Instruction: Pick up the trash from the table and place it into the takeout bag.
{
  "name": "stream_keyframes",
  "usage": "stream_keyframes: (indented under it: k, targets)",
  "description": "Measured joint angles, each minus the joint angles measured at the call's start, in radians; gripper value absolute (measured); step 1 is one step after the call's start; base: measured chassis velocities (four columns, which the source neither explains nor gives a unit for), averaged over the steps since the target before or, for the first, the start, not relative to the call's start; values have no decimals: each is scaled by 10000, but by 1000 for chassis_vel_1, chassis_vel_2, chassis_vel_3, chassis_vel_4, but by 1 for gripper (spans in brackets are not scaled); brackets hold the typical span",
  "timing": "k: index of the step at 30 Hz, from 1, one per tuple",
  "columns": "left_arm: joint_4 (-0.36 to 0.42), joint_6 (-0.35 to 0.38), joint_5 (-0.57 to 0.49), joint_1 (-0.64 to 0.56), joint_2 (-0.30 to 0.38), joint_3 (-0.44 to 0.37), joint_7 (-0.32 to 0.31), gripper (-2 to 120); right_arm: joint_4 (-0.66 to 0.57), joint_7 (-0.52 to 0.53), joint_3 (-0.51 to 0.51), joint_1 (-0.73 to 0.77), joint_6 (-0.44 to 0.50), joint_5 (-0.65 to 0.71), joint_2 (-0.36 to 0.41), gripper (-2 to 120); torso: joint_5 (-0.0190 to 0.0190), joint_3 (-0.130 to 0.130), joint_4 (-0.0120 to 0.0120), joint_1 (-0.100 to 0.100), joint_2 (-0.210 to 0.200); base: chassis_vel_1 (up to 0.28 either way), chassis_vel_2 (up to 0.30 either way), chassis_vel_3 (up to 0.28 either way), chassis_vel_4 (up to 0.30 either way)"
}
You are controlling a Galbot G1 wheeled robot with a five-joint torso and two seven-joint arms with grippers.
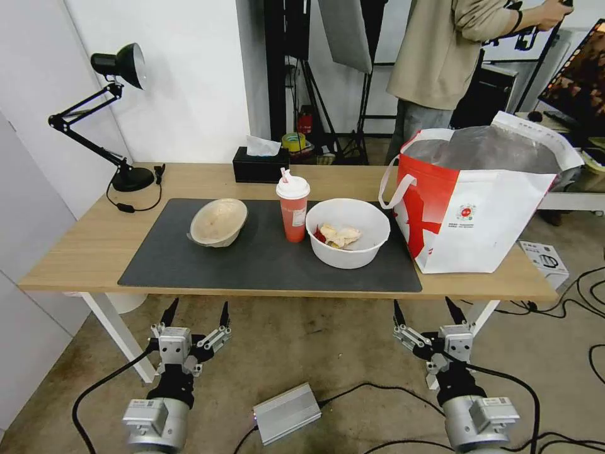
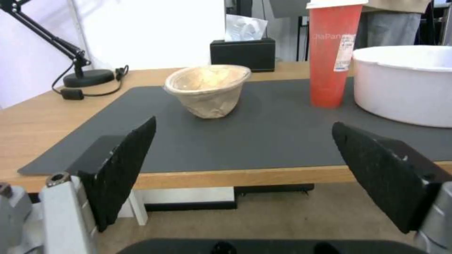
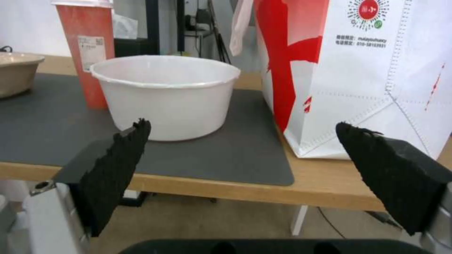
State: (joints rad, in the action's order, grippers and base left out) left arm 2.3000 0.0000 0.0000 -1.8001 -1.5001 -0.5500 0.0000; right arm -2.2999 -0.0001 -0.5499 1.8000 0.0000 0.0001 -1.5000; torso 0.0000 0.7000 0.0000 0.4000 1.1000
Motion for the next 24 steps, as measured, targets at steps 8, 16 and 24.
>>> stream_keyframes:
  k: [8,16,24]
  targets:
    - [-654,-609,-302,424,-172,-1,-23,100,83,68,-10,-166,-50,130,280,100,0,-1,-3,-2,0,0,0,0,0]
    - [-2059,-2355,-1257,1457,-605,-66,-9,100,918,763,-211,-1616,-697,1299,2573,100,6,3,1,3,-3,0,0,0,0]
    - [-1249,-2187,-1101,1273,-492,-250,361,100,498,953,-496,-1993,-780,2124,3979,100,-6,0,0,1,-1,0,0,0,0]
